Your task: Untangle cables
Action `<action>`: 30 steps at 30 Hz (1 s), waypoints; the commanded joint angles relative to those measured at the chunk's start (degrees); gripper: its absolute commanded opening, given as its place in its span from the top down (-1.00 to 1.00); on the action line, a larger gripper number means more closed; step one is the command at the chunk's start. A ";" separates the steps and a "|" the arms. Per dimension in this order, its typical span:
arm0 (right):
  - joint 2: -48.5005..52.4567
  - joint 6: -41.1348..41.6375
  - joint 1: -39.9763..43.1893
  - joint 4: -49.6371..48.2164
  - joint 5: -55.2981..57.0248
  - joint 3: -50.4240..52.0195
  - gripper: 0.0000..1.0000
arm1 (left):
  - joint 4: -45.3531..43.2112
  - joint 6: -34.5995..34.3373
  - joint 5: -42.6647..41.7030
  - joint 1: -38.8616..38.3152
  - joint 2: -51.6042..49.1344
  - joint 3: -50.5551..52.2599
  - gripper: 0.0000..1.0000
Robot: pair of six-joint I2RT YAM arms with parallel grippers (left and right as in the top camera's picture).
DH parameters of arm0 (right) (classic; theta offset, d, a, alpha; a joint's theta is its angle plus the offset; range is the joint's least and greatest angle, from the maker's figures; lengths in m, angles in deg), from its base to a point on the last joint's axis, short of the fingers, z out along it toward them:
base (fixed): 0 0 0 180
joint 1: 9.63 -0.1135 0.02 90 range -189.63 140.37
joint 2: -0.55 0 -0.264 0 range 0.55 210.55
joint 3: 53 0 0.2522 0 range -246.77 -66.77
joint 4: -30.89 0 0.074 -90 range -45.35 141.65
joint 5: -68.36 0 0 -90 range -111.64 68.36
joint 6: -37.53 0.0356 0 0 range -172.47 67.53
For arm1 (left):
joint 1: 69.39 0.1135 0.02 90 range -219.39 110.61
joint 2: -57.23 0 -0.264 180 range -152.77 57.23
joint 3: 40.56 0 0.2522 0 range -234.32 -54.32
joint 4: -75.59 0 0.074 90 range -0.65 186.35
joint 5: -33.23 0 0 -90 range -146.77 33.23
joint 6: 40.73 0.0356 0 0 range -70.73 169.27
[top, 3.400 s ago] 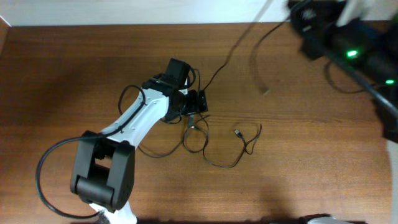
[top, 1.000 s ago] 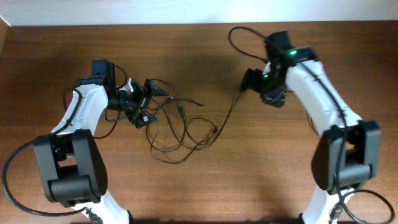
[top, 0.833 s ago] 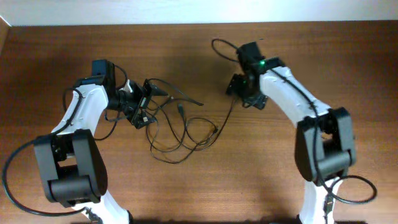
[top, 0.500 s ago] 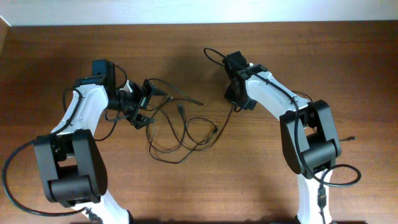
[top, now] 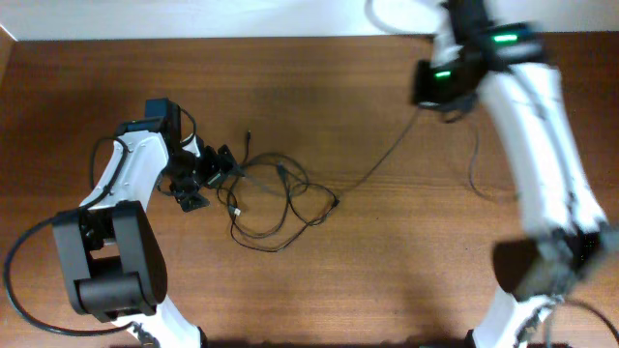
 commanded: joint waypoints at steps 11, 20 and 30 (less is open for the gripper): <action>-5.62 -2.12 12.11 12.28 27.02 -4.02 0.92 | 11.10 25.97 -4.44 -0.17 -0.31 0.11 -0.98; -4.20 -2.12 13.03 12.13 25.29 -4.00 0.92 | 28.06 7.91 -0.22 -3.76 -0.31 0.11 -0.98; -4.24 -14.80 15.91 10.12 -3.43 -11.23 0.92 | 18.51 37.09 -54.62 -3.91 -0.31 0.11 -0.98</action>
